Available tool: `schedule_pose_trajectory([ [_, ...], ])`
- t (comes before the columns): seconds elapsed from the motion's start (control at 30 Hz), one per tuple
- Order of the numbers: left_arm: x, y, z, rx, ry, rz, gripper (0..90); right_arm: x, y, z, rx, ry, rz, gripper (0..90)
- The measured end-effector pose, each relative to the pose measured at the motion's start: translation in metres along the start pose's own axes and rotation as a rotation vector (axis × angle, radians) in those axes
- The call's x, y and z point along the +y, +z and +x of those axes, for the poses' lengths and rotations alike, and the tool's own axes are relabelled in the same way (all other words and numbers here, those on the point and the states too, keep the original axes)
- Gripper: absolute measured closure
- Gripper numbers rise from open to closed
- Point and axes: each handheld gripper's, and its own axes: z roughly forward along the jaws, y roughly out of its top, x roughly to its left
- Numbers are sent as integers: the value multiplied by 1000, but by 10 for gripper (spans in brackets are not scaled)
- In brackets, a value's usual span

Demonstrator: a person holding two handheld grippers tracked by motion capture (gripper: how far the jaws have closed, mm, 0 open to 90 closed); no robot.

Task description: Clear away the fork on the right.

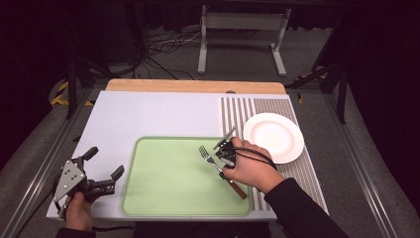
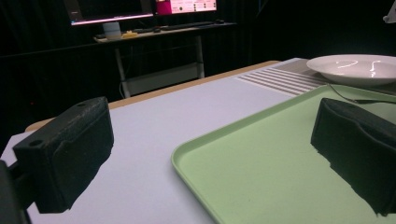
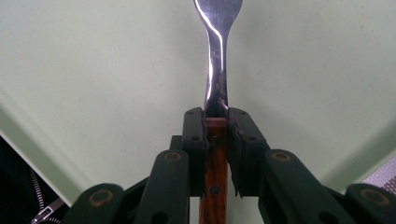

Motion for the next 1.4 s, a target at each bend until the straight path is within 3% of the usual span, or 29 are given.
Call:
schedule_pose_trajectory([
  [0.27, 0, 0, 0, 0, 2, -1, 1, -1, 6, -1, -13, 19, 14, 779],
  [0.47, 0, 0, 0, -1, 3, -2, 1, -1, 8, -4, -29, 63, 25, 779],
  [1.4, 0, 1, 0, 0, -2, 1, 0, -1, 17, -9, -53, 125, 54, 772],
])
